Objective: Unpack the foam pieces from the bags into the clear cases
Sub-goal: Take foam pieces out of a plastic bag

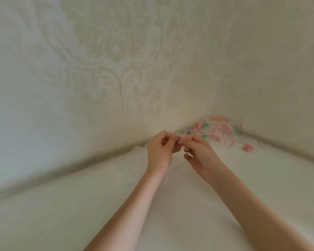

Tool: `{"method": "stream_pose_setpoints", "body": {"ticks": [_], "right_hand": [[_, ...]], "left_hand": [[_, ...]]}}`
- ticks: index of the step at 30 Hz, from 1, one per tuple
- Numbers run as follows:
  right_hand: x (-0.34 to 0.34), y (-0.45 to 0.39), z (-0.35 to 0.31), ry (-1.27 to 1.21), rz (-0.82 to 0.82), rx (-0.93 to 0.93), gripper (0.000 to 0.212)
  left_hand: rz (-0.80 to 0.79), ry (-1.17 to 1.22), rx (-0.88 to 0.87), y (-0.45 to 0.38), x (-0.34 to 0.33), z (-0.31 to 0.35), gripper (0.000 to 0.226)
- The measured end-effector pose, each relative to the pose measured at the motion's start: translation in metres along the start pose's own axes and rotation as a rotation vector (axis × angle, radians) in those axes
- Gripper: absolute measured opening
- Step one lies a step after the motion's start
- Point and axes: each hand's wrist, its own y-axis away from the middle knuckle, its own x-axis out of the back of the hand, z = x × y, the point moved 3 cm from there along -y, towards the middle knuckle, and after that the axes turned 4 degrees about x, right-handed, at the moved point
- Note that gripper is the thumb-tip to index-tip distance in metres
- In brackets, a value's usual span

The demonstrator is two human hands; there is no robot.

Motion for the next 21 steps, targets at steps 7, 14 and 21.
{"method": "stream_pose_setpoints", "body": {"ticks": [7,14,21], "right_hand": [[-0.004,0.008,-0.005,0.839,-0.175,0.408,0.023],[-0.003,0.013,-0.007,1.003,-0.029,0.494,0.031],[-0.008,0.017,-0.009,1.163,0.053,0.494,0.021]], "left_hand": [[-0.093,-0.707,-0.370,0.007,-0.002,0.003,0.026],[-0.128,-0.840,-0.338,0.014,-0.007,0.007,0.022],[-0.106,-0.954,-0.264,0.012,-0.007,0.009,0.021]]}}
